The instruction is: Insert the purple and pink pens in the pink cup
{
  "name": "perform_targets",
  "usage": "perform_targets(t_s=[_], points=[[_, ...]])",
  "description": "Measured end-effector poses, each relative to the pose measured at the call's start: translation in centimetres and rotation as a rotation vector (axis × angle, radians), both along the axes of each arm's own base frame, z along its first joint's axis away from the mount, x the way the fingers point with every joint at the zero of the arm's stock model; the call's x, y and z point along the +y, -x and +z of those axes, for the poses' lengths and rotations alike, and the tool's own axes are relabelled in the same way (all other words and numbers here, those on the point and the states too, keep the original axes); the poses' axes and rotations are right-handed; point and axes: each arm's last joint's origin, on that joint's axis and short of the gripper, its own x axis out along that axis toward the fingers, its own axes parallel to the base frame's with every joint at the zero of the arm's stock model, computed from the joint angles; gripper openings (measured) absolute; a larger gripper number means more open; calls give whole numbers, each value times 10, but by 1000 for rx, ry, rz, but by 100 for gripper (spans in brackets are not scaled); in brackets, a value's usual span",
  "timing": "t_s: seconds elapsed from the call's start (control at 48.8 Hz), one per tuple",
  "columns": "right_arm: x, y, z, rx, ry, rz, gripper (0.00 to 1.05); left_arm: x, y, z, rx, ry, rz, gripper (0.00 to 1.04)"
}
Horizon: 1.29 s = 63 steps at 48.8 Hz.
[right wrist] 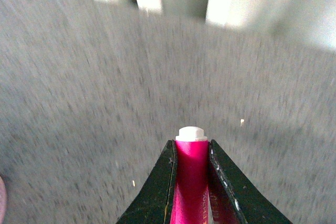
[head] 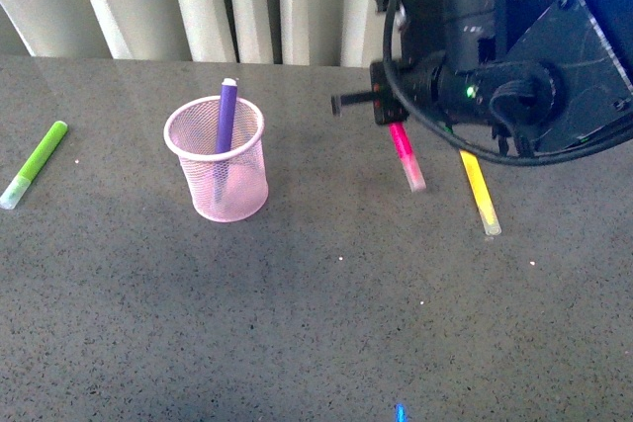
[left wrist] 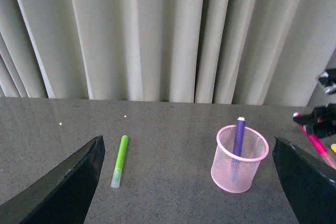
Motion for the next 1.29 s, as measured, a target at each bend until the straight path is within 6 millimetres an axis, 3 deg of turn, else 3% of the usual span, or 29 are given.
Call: perform_targets(t_s=[0.205,0.287,0.574,0.881,1.291], points=[[8,-2,53,-316,-120,97,12,0,0,0,0,0,0,98],[24,8,65,-432,-173,215,12,0,0,0,0,0,0,98],[79,40,73,-559,-244,457,12,0,0,0,0,0,0,98],[111,34,65,-526,-279,529,12,0,0,0,0,0,0,98],[133,25,52,-497,-303,568,12,0,0,0,0,0,0,98]])
